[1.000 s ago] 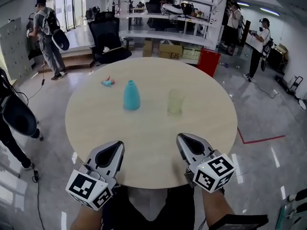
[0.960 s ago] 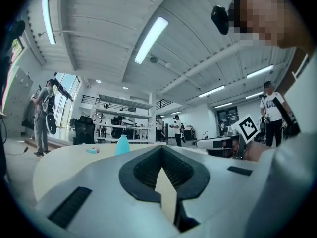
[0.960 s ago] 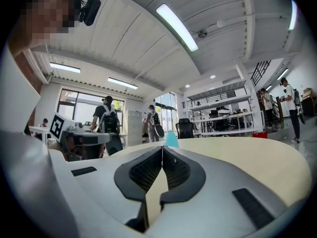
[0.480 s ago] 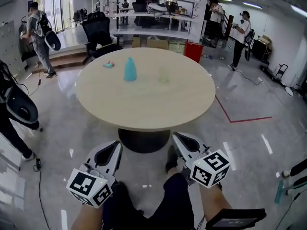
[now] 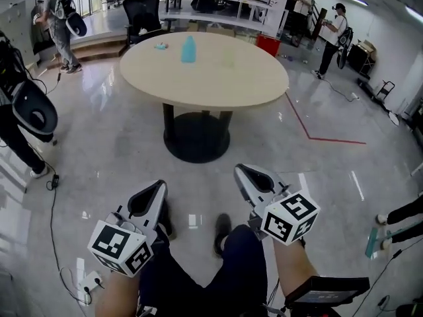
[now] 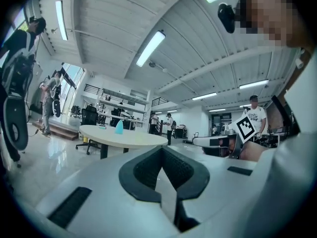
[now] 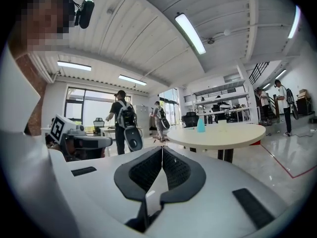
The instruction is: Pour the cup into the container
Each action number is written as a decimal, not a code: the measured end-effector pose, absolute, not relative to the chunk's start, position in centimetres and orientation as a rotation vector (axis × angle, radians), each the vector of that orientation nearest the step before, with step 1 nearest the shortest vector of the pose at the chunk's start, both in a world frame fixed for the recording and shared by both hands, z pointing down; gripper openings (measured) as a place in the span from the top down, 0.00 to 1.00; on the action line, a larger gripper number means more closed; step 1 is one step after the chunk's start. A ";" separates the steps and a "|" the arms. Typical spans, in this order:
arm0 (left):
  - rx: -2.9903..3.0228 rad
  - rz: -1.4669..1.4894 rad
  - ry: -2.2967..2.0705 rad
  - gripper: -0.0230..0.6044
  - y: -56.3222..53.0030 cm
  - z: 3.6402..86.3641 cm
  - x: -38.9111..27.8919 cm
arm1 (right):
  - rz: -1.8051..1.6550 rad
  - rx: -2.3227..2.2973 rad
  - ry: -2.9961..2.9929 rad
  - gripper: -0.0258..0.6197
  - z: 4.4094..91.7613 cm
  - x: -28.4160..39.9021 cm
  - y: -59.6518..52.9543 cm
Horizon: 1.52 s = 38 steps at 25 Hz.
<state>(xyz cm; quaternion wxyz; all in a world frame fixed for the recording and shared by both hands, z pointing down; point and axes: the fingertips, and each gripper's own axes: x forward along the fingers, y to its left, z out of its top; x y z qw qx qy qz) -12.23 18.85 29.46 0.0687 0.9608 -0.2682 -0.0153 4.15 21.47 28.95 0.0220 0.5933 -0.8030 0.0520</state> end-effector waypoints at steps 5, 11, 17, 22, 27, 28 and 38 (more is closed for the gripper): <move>2.884 -0.043 -0.870 0.97 26.4 28.4 -16.0 | 0.181 1.812 -2.519 0.95 28.1 0.8 29.5; 2.894 -0.032 -0.889 0.97 34.6 29.3 -17.1 | 0.171 1.815 -2.547 0.95 28.7 -0.1 37.9; 2.913 -0.005 -0.892 0.97 42.0 29.7 -19.1 | 0.137 1.826 -2.543 0.95 28.5 -2.1 45.4; 2.922 -0.031 -0.885 0.97 47.5 29.7 -21.2 | 0.114 1.880 -2.561 0.95 27.4 -4.3 51.0; 2.932 -0.115 -0.844 0.97 53.3 28.4 -22.4 | 0.045 1.923 -2.493 0.95 26.4 -6.0 56.1; 2.933 -0.112 -0.836 0.97 54.1 28.2 -22.5 | 0.052 1.927 -2.489 0.95 26.4 -6.3 56.9; 2.980 -0.047 -0.876 0.97 58.2 27.1 -24.0 | 0.049 1.948 -2.498 0.95 26.0 -7.8 61.3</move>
